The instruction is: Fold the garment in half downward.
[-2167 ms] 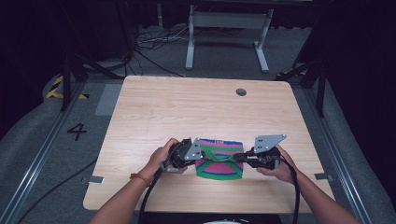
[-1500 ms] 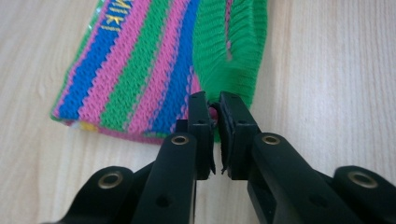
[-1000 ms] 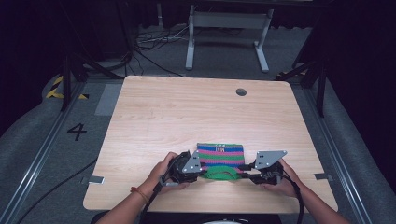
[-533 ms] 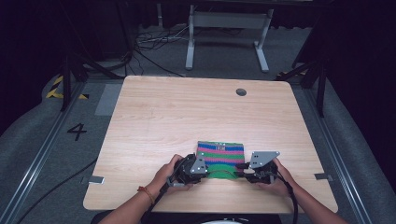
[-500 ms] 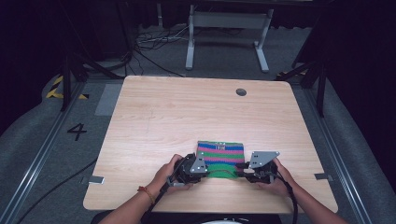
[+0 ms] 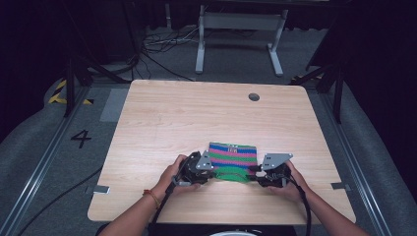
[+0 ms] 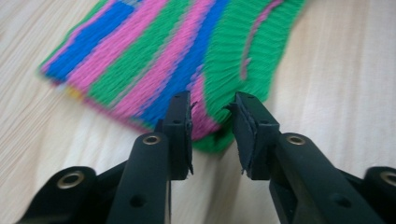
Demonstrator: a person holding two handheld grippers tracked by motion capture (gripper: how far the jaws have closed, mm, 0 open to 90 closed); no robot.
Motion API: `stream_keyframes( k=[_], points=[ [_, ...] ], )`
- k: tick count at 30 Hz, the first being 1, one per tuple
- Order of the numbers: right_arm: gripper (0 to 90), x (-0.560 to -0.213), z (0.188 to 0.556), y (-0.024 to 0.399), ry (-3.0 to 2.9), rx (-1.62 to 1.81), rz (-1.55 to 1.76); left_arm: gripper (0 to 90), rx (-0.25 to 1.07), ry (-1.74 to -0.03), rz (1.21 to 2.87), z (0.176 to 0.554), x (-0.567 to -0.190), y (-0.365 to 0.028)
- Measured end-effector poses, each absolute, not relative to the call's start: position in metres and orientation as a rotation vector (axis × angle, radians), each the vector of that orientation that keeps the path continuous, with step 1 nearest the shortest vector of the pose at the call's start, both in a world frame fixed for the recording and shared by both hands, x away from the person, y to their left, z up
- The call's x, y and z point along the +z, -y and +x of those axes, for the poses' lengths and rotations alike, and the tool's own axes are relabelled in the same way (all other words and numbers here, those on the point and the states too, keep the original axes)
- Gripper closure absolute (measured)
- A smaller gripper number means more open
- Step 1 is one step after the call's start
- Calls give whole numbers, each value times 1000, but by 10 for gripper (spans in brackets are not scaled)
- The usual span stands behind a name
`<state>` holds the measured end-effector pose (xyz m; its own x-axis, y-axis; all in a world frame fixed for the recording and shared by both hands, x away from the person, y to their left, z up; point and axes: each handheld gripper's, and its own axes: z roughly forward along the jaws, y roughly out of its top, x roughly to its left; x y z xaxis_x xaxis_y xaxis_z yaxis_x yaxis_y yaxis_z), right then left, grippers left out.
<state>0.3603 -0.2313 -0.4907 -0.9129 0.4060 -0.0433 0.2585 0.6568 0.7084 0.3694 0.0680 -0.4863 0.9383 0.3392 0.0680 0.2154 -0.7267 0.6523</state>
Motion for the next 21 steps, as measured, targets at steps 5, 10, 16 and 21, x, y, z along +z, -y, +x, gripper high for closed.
stream_keyframes(
  k=[5,10,16,21],
  points=[
    [530,-485,359,234,-2657,1079,541,574,289,-406,2436,369,-480,-77],
    [397,-478,355,239,-2632,1033,537,408,339,-414,2456,363,-472,-84],
    [346,-467,350,245,-2642,987,518,323,338,-380,2490,359,-458,-102],
    [318,-462,346,253,-2641,948,524,269,351,-433,2490,357,-453,-121]
  ],
)
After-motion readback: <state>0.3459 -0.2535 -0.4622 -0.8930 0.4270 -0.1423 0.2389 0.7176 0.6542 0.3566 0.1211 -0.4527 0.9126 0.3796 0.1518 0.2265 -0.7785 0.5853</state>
